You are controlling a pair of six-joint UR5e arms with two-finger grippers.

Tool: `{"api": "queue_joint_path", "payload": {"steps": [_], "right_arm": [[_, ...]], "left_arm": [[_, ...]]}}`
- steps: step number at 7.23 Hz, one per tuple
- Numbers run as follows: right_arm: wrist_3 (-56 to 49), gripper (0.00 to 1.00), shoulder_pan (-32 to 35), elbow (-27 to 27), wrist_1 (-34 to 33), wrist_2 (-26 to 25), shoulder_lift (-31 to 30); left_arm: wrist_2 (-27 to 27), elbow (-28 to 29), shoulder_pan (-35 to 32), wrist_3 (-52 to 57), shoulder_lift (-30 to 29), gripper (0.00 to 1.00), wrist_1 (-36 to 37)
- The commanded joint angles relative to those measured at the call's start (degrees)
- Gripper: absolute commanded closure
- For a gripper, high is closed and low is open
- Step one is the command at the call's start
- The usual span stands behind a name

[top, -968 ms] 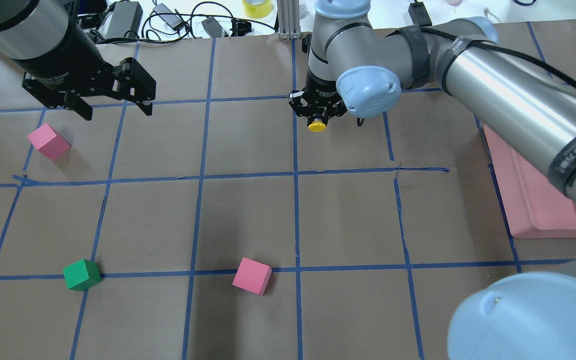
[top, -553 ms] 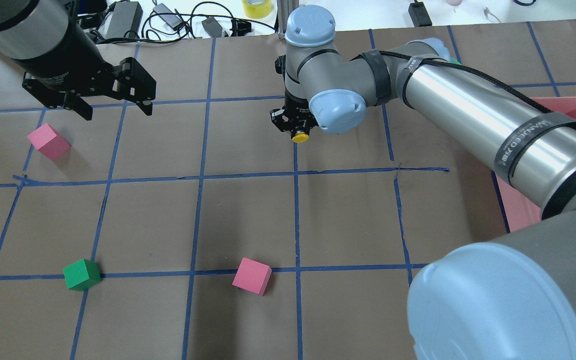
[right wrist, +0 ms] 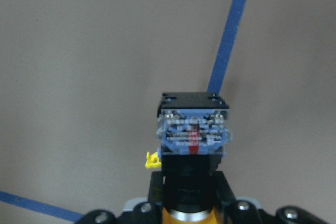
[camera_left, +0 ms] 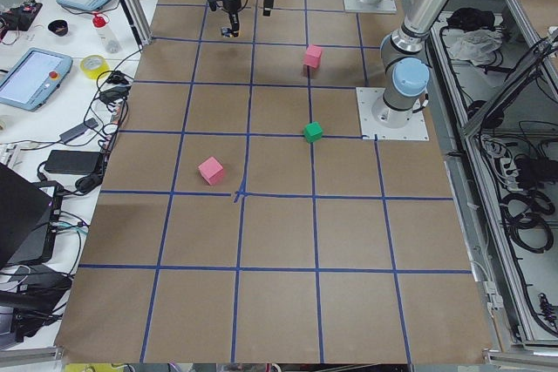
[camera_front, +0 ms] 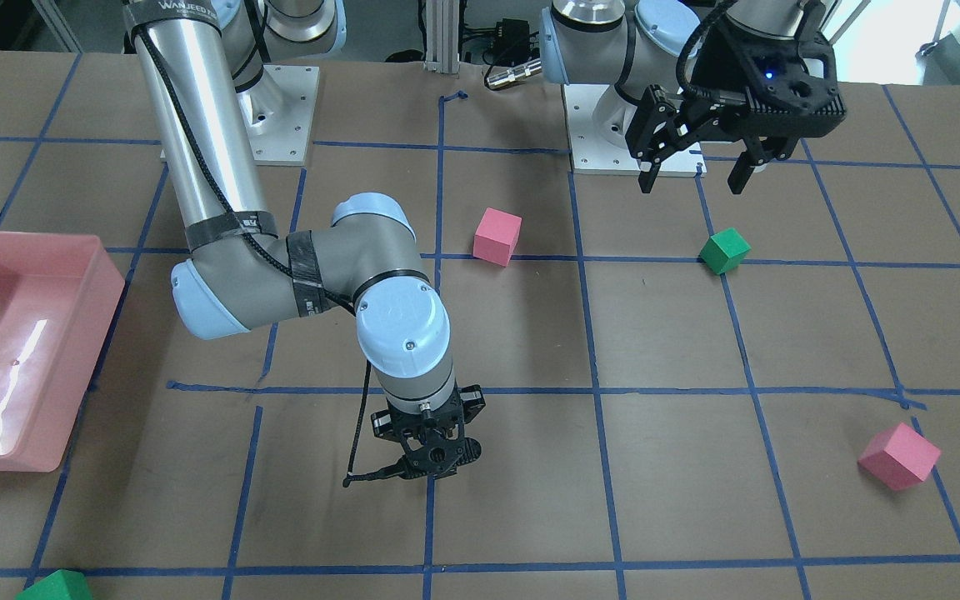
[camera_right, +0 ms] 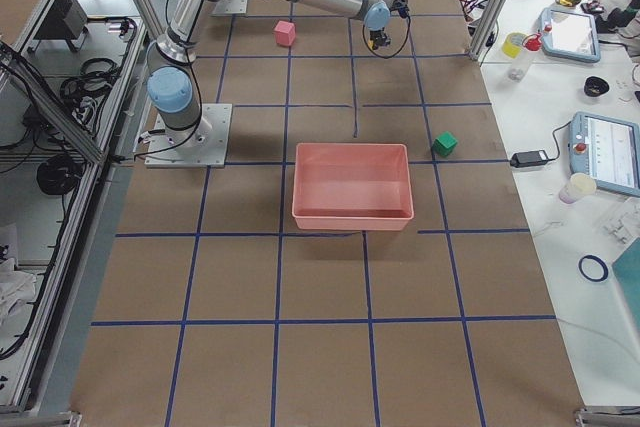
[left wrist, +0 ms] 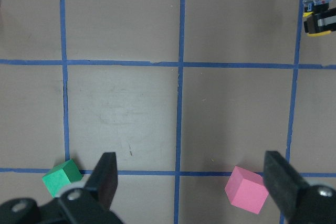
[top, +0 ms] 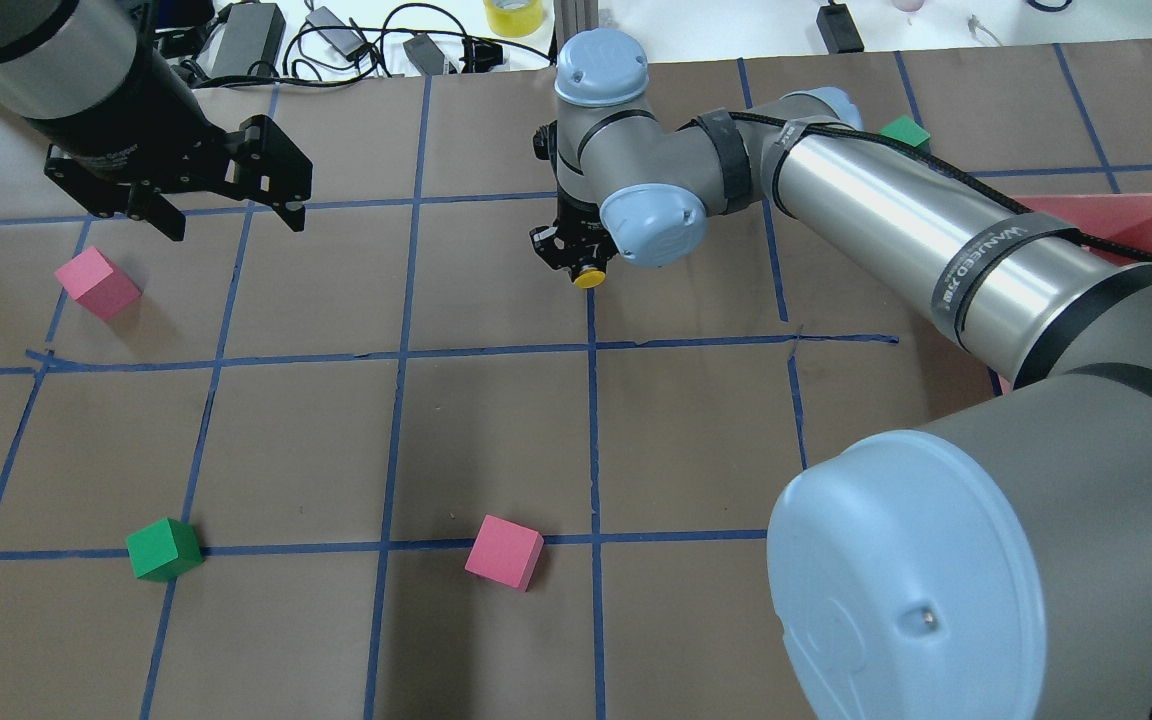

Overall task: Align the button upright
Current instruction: 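Lower the button onto the table and open the right gripper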

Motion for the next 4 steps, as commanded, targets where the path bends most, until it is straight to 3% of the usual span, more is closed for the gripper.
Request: {"api": "queue_joint_path", "payload": {"steps": [1, 4], "right_arm": [[1.8, 1.0, 1.3, -0.8, -0.1, 1.2, 1.3], [1.6, 1.0, 1.3, -0.2, -0.3, 1.0, 2.2]], "left_arm": [[0.0, 0.0, 0.0, 0.0, 0.0, 0.0, 0.0], [0.1, -0.1, 0.1, 0.0, -0.1, 0.0, 0.0]]}}
